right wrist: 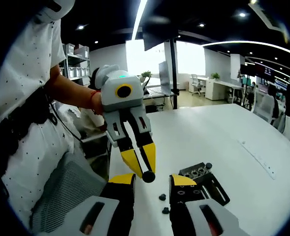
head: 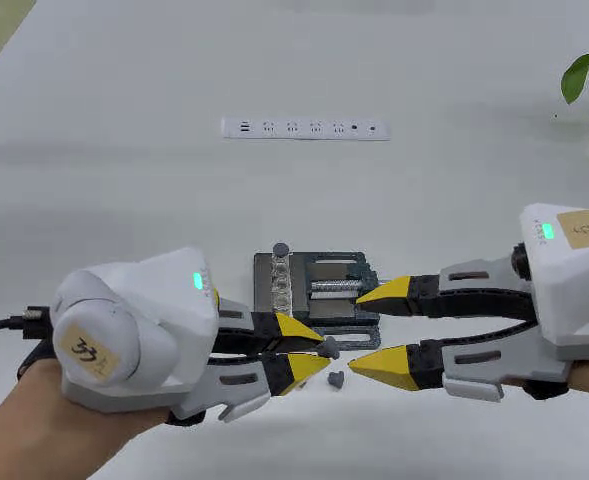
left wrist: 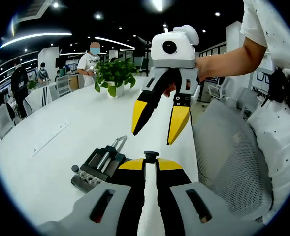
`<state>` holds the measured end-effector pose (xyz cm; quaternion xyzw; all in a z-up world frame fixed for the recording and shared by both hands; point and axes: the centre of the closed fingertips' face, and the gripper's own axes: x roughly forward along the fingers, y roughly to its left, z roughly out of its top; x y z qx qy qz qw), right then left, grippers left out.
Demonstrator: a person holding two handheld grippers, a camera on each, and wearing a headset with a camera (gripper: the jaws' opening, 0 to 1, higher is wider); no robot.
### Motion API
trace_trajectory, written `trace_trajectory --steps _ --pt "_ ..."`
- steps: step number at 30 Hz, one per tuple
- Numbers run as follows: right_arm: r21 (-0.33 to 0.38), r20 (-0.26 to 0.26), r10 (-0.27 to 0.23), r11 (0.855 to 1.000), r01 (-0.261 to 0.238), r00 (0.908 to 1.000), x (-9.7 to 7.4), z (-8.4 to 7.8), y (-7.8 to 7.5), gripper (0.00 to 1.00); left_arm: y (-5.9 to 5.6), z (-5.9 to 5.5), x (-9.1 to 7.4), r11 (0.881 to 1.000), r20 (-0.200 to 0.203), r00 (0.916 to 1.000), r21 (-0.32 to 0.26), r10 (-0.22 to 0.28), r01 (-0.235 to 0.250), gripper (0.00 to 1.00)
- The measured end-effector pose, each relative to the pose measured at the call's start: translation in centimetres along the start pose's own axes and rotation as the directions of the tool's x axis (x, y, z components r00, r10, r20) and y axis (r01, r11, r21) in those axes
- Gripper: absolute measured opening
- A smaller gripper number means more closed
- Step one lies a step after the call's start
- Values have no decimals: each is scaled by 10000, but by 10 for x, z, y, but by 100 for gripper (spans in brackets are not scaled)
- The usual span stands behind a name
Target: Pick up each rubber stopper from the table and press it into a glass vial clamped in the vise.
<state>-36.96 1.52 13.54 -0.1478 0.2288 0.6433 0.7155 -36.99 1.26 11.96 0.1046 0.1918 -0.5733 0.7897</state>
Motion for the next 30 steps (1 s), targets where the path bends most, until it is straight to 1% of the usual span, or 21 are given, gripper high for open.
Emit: trace_trajectory --steps 3,11,15,25,30 --pt "-165 -123 159 9997 -161 9998 3 0 2 20 -2 3 0 10000 72 10000 -31 -56 57 4" --pt "-236 -338 524 9983 -533 9981 4 -2 7 12 -5 10 -3 9999 216 9997 104 -138 136 4" --pt "-259 -371 650 9975 -660 9972 4 -2 9 11 -7 12 -3 9997 268 9995 172 -169 165 4" --pt "-325 -362 790 9963 -802 9962 3 0 11 7 -7 15 -4 9995 264 9995 277 -186 179 4" --pt "-328 -376 813 9960 -826 9960 4 0 12 7 -8 15 -5 9995 272 9994 258 -195 188 4"
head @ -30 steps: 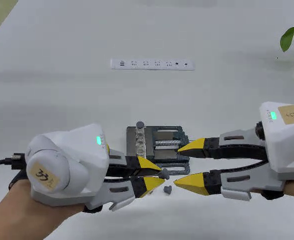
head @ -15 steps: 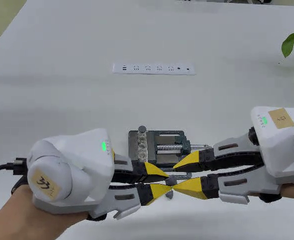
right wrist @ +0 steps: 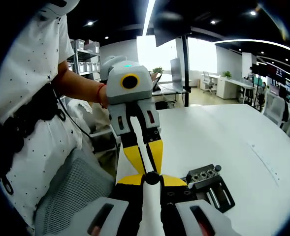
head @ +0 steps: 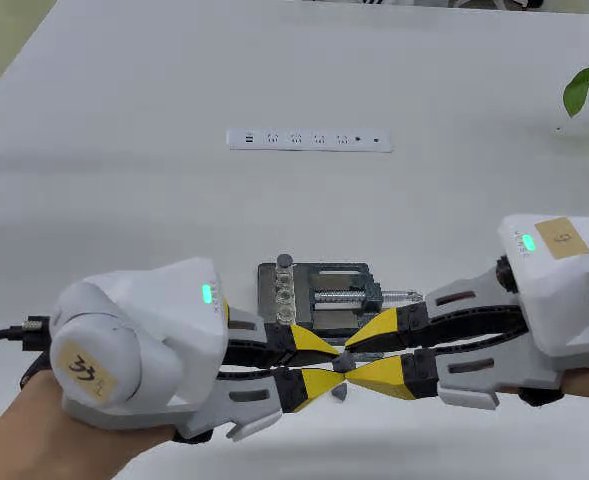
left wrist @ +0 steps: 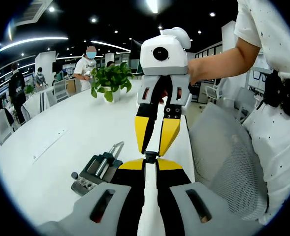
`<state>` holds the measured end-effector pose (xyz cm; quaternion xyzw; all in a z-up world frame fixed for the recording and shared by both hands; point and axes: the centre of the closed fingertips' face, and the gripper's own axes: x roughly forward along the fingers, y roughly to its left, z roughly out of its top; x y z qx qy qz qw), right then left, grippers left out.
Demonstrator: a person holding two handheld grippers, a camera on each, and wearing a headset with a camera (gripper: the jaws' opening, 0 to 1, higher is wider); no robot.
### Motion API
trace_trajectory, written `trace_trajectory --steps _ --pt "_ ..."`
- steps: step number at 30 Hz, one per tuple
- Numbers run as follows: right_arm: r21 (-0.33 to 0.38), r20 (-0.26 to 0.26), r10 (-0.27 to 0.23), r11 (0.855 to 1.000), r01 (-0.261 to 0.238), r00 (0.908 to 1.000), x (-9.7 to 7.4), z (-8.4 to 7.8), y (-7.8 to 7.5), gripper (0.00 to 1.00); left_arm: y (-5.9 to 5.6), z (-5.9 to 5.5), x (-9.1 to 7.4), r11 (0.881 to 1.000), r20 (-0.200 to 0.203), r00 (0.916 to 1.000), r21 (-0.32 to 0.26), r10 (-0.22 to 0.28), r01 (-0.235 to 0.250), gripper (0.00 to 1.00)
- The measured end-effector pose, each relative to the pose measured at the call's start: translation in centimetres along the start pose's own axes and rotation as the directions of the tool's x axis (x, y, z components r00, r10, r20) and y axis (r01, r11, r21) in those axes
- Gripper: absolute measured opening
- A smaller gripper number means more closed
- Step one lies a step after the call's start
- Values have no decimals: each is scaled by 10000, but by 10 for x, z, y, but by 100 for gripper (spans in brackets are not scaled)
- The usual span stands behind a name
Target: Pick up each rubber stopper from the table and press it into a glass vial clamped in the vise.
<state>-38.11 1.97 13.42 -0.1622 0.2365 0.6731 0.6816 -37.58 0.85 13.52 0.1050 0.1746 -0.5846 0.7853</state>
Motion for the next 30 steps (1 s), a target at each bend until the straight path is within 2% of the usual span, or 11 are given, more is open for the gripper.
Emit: trace_trajectory --steps 14,30 --pt "-17 -6 142 9999 -143 9999 -2 2 1 7 -1 2 -2 10000 120 9999 -28 -86 87 4" --pt "-86 -18 468 9989 -468 9989 -1 6 4 6 -1 3 -6 9989 206 9989 -231 -415 420 4"
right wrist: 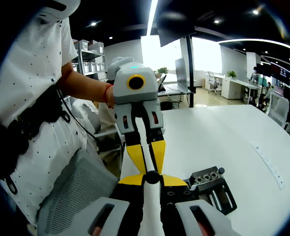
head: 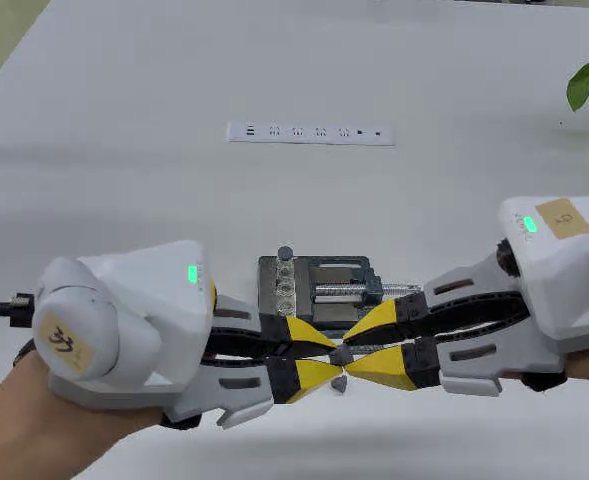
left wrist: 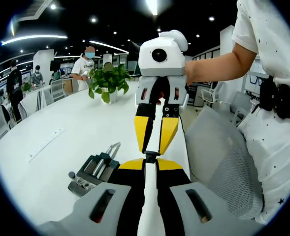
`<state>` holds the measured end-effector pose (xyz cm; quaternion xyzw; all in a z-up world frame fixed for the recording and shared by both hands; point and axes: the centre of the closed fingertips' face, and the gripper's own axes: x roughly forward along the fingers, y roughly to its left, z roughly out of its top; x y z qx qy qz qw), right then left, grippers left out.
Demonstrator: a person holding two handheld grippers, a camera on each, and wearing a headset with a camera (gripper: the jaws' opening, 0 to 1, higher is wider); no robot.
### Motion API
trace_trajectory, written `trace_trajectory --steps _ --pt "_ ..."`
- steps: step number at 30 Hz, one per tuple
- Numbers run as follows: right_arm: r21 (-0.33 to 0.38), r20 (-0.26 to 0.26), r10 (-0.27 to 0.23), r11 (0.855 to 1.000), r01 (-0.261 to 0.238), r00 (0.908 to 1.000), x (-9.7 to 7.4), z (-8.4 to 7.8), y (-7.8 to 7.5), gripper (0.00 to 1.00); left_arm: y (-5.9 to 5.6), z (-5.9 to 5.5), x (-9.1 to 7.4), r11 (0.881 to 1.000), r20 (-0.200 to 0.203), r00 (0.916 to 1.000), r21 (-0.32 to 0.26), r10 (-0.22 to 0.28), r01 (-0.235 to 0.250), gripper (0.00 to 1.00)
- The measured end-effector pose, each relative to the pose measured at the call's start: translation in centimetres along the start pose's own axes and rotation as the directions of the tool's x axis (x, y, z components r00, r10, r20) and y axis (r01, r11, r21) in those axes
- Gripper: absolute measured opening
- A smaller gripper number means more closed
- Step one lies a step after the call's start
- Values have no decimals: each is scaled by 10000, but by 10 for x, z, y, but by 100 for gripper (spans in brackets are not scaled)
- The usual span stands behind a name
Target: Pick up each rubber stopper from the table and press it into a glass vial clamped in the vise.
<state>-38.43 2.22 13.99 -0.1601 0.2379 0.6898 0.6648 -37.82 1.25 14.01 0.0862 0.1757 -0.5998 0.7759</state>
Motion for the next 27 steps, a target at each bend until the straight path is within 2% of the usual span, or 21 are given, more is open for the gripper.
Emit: trace_trajectory --steps 10,27 --pt "-196 20 -72 9998 72 10000 1 4 2 6 1 -1 -5 9993 110 9999 -358 -107 111 4" --pt "-240 -200 -83 9997 78 9998 3 6 1 5 1 -2 -8 9993 317 9995 -357 82 -70 4"
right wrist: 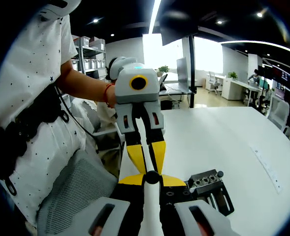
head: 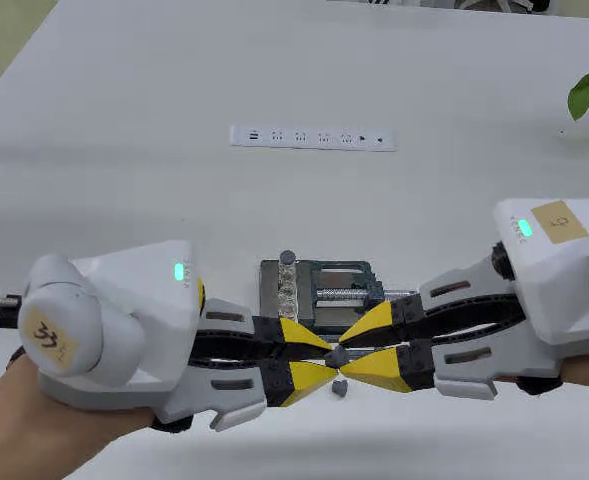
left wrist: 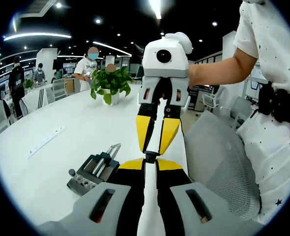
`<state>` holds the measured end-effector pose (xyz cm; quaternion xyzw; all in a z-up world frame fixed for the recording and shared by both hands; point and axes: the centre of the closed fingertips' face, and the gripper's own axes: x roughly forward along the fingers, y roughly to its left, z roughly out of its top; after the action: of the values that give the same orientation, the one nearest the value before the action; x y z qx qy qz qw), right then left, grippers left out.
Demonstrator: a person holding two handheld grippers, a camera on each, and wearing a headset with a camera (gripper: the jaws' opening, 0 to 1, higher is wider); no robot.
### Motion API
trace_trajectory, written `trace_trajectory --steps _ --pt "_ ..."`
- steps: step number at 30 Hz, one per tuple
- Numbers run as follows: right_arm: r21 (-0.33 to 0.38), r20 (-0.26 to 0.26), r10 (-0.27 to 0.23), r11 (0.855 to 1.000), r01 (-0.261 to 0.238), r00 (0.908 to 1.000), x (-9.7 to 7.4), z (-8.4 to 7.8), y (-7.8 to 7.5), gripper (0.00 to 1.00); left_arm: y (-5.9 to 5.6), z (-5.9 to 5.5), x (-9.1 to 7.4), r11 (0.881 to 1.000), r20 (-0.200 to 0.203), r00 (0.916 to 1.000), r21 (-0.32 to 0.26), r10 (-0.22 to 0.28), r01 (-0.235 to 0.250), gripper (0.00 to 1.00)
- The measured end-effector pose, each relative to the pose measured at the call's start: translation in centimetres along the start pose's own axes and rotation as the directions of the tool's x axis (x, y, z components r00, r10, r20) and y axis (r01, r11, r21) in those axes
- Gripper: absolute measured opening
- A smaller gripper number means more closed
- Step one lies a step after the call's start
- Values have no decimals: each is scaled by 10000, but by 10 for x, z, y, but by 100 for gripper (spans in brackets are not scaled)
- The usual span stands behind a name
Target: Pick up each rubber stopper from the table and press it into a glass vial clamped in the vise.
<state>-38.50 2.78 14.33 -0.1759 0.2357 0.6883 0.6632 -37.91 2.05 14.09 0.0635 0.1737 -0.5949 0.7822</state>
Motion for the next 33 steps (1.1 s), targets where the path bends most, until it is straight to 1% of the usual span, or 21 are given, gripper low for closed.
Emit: trace_trajectory --steps 11,17,22,25,27,30,32,33 --pt "93 -149 142 9999 -141 9998 4 3 -3 5 3 -1 -4 9997 133 9996 92 243 -244 4" --pt "172 -194 141 9998 -138 9997 5 7 -7 5 4 -3 -6 9991 148 9990 88 412 -414 10" --pt "132 -287 91 9999 -88 9995 3 10 -13 5 10 -9 -12 9966 145 9965 -106 820 -819 17" --pt "96 -427 20 10000 -16 9991 2 10 -20 5 14 -15 -16 9939 85 9941 -187 1085 -1083 20" --pt "83 -547 -26 10000 31 9985 1 11 -25 5 17 -20 -20 9913 27 9915 -213 1299 -1298 25" --pt "-19 -730 -160 9999 159 9972 1 13 -36 5 23 -24 -25 9851 76 9856 -333 1688 -1685 30" --pt "-125 -981 -285 9995 274 9948 2 12 -45 5 27 -29 -28 9805 34 9813 -404 1925 -1922 34" --pt "-194 -1092 -306 9994 286 9936 3 12 -49 5 30 -31 -30 9771 15 9778 -361 2097 -2095 36"
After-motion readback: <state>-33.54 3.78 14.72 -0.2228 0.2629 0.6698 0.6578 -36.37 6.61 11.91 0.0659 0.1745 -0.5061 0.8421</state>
